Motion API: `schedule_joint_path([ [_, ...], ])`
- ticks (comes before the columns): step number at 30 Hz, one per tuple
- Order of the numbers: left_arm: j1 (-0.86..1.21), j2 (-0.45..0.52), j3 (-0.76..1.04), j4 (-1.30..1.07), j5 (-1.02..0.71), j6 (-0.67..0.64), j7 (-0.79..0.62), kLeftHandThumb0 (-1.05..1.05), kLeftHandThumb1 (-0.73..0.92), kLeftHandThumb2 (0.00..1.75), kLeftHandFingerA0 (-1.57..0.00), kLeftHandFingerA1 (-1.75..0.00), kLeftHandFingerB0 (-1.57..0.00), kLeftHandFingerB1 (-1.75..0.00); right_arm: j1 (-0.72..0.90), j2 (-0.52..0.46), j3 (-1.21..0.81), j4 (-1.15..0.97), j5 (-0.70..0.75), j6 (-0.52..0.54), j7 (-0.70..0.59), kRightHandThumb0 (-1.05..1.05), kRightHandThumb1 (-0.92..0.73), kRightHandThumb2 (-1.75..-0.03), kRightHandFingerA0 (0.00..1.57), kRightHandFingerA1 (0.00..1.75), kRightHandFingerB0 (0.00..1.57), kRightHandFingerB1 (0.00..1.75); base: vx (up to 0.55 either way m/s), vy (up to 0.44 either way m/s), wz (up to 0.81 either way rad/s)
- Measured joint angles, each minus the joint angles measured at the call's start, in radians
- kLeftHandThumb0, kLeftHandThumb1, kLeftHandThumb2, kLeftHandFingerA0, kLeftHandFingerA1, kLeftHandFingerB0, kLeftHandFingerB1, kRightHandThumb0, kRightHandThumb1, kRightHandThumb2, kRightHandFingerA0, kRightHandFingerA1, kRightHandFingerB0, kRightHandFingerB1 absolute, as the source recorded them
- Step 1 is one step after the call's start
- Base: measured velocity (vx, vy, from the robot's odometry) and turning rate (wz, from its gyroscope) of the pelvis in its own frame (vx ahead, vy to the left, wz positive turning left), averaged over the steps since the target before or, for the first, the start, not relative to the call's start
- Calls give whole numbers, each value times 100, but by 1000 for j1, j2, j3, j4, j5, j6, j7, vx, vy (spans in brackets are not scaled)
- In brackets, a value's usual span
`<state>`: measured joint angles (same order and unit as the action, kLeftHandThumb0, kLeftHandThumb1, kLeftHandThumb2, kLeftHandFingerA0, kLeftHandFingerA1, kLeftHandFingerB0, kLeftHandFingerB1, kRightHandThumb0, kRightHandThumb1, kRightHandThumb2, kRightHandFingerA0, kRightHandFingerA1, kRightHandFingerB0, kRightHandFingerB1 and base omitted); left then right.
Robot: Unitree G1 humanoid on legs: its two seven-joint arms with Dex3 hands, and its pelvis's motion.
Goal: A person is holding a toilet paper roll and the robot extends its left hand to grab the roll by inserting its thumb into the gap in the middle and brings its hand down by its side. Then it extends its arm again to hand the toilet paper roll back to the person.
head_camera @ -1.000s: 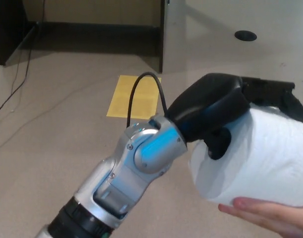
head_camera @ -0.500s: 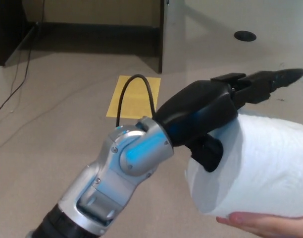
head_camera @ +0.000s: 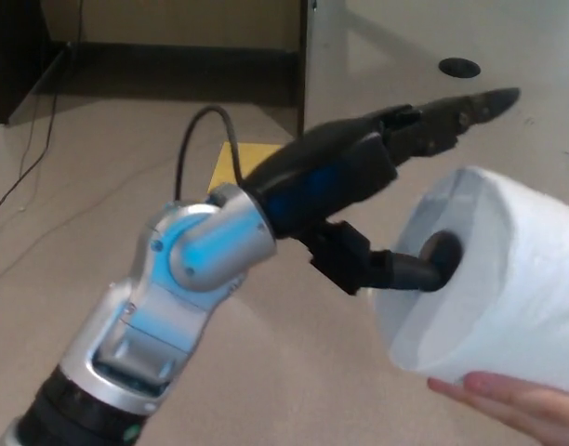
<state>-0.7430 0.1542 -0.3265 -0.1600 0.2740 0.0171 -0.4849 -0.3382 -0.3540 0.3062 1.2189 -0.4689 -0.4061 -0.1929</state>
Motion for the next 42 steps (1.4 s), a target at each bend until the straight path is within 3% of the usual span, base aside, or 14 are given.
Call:
schedule_joint_path([
  [12, -12, 150, 205, 11, -152, -2, -89, -64, 39, 77, 0, 0, 0, -3, -14, 0, 5, 3, -2, 5, 1, -44, -75, -63, 69, 55, 54, 44, 0, 0, 0],
  [13, -8, 161, 220, 7, -163, 0, -95, -58, 35, 75, 0, -11, 0, -9, -14, 0, 6, 5, -2, 5, 1, -44, -75, -63, 67, 55, 53, 44, 0, 0, 0],
  [19, 102, 230, 370, 1, -260, 13, -128, -54, 34, 74, -1, -20, 0, -10, -13, 1, 10, 9, -2, 8, 2, -42, -75, -63, 68, 55, 54, 45, 0, 0, 0],
  [20, 142, 237, 402, 4, -280, 14, -132, -57, 39, 52, -1, -27, 0, -8, -13, 1, 10, 10, -1, 8, 2, -42, -74, -62, 68, 54, 54, 45, 0, 0, 0],
  [21, 173, 239, 427, 4, -296, 16, -134, -51, 33, 73, 0, -25, 0, -12, -13, 1, 10, 11, -1, 8, 2, -42, -74, -62, 69, 55, 55, 45, 0, 0, 0],
  [23, 239, 239, 469, 3, -321, 17, -135, -47, 33, 69, -5, -39, -5, -15, -13, 1, 10, 11, -1, 8, 2, -43, -74, -62, 68, 54, 55, 45, 0, 0, 0],
  [24, 288, 237, 492, 6, -330, 16, -134, -41, 41, 54, -11, -32, -4, -21, -13, 1, 10, 11, -1, 8, 2, -43, -74, -62, 67, 54, 56, 45, 0, 0, 0],
  [25, 322, 233, 507, 9, -334, 13, -131, -22, 28, 82, -1, -49, 0, -48, -13, 1, 10, 11, -1, 7, 2, -43, -74, -62, 67, 55, 56, 45, 0, 0, 0],
  [27, 409, 215, 536, 18, -337, 4, -117, -18, 31, 83, -2, -49, 0, -47, -13, 1, 11, 11, -1, 7, 2, -44, -75, -63, 67, 56, 55, 45, 0, 0, 0],
  [28, 463, 194, 551, 27, -336, -2, -101, -25, 40, 55, -16, -36, -13, -29, -13, 1, 11, 12, -1, 7, 2, -43, -75, -62, 69, 57, 55, 45, 0, 0, 0],
  [29, 491, 183, 557, 35, -335, -7, -92, -8, 37, 86, -9, -52, -6, -49, -13, 1, 11, 12, -1, 7, 2, -44, -75, -63, 69, 55, 54, 44, 0, 0, 0],
  [39, 770, 134, 584, 439, -271, -148, 71, -12, 34, 86, -14, -53, -12, -51, -10, 3, 22, 12, -3, 7, 2, -43, -74, -63, 68, 52, 55, 44, 0, 0, 0],
  [40, 790, 137, 580, 483, -258, -159, 92, -25, 44, 57, -27, -38, -26, -32, -10, 3, 22, 12, -3, 7, 2, -43, -74, -62, 67, 51, 55, 44, 0, 0, 0],
  [42, 812, 146, 572, 545, -241, -174, 121, -26, 44, 57, -28, -38, -26, -33, -10, 3, 24, 12, -3, 7, 2, -43, -74, -62, 66, 51, 55, 44, 0, 0, 0],
])
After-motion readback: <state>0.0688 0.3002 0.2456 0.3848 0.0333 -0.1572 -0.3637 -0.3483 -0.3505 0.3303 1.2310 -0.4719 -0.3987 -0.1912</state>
